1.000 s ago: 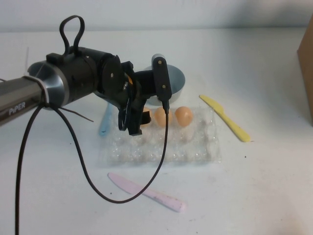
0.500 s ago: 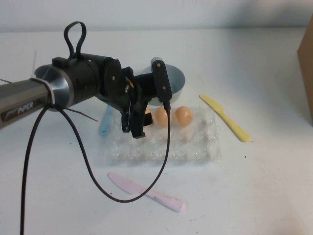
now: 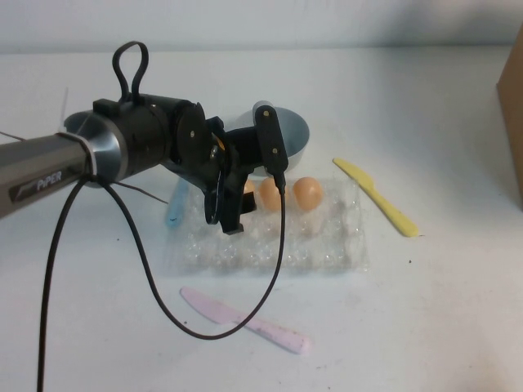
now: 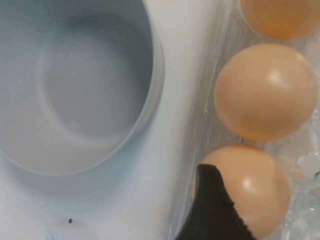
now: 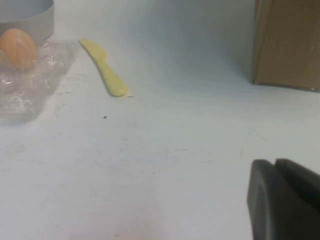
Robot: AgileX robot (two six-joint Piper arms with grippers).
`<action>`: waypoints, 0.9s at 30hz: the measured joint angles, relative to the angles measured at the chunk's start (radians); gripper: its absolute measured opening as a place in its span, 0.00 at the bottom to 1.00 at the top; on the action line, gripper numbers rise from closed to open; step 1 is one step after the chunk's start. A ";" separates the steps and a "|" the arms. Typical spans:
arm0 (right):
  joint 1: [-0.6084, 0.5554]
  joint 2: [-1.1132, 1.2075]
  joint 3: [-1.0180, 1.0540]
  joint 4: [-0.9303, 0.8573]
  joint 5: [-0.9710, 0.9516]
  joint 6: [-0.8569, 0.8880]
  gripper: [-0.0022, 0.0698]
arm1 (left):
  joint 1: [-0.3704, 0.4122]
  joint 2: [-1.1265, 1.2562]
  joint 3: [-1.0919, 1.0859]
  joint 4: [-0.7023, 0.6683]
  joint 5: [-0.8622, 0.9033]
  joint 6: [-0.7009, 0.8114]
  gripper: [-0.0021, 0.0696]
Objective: Take an egg out of the egg box
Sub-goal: Pick up the egg from the plastic box
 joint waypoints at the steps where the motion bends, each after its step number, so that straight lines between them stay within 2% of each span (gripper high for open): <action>1: 0.000 0.000 0.000 0.000 0.000 0.000 0.01 | 0.000 0.000 0.000 0.000 0.000 0.000 0.59; 27: 0.000 0.000 0.000 0.002 0.000 0.000 0.01 | 0.016 -0.006 0.000 0.037 -0.029 -0.056 0.59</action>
